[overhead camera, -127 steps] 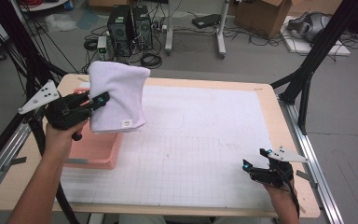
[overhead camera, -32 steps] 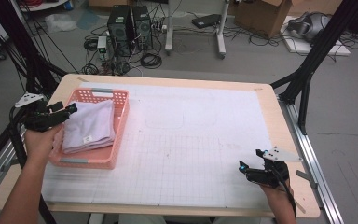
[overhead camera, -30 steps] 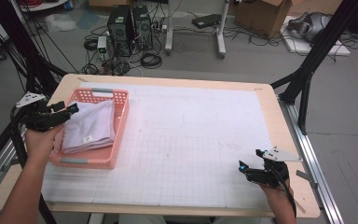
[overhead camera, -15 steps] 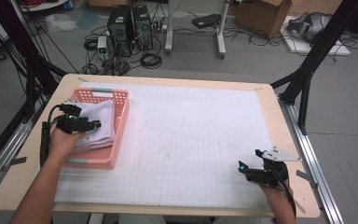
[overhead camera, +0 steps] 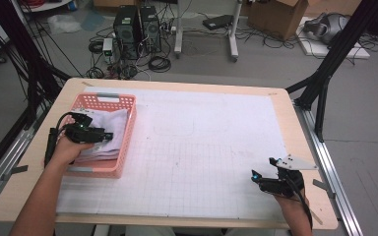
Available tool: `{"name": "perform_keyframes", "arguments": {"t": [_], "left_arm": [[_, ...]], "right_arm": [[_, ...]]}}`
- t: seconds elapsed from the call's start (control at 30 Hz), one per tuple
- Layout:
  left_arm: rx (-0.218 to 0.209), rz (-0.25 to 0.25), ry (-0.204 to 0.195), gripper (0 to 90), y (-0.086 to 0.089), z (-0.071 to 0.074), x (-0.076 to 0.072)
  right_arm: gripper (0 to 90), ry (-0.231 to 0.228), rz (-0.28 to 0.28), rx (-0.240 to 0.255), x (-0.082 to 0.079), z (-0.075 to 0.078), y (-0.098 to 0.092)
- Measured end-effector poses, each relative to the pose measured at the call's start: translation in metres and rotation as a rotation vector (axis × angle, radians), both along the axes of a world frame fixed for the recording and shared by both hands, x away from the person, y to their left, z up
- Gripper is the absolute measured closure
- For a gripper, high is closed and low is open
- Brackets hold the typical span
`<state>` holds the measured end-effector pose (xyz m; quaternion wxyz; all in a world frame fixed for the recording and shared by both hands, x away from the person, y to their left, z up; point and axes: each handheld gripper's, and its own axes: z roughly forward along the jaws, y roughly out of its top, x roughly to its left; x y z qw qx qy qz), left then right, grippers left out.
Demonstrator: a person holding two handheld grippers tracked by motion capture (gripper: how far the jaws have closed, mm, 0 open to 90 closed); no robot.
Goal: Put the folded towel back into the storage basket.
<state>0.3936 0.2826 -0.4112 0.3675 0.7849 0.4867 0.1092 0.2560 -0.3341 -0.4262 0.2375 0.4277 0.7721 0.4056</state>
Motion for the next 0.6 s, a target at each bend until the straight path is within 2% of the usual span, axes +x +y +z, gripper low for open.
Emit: {"name": "perform_keyframes", "arguments": {"t": [0.1, 0.17, 0.23, 0.3, 0.33, 0.4, 0.43, 0.47, 0.57, 0.6], "left_arm": [[0.046, 0.085, 0.011, 41.4, 0.003, -0.001, 0.002], [0.059, 0.112, 0.011, 38.5, 0.004, -0.001, 0.002], [0.081, 0.143, -0.005, 36.4, 0.005, 0.001, 0.001], [0.077, 0.198, -0.049, 34.8, 0.008, 0.007, -0.002], [0.054, 0.22, -0.084, 34.8, 0.011, 0.011, -0.005], [-0.022, 0.258, -0.164, 34.6, 0.018, 0.019, -0.012], [-0.022, 0.258, -0.164, 33.7, 0.018, 0.019, -0.012], [-0.107, 0.266, -0.25, 32.3, 0.024, 0.028, -0.021], [-0.208, 0.248, -0.371, 27.4, 0.028, 0.036, -0.035], [-0.233, 0.235, -0.393, 27.3, 0.028, 0.038, -0.038]], "right_arm": [[17.9, 0.002, -0.002, 0.001, 0.0, 0.0, 0.0], [17.8, -0.002, -0.001, -0.001, 0.0, 0.0, -0.001], [17.9, 0.0, -0.006, 0.001, -0.001, 0.0, -0.002], [17.9, -0.001, -0.007, 0.004, -0.001, 0.0, -0.002], [17.9, -0.002, -0.008, 0.004, -0.001, 0.001, -0.003], [17.9, -0.003, -0.01, 0.005, -0.002, 0.001, -0.003], [17.9, -0.009, -0.012, 0.002, -0.001, 0.001, -0.004], [17.9, -0.008, -0.013, 0.005, -0.002, 0.001, -0.004], [17.8, -0.006, -0.017, 0.002, -0.002, 0.001, -0.004], [17.8, -0.008, -0.015, 0.001, -0.002, 0.001, -0.004]]}}
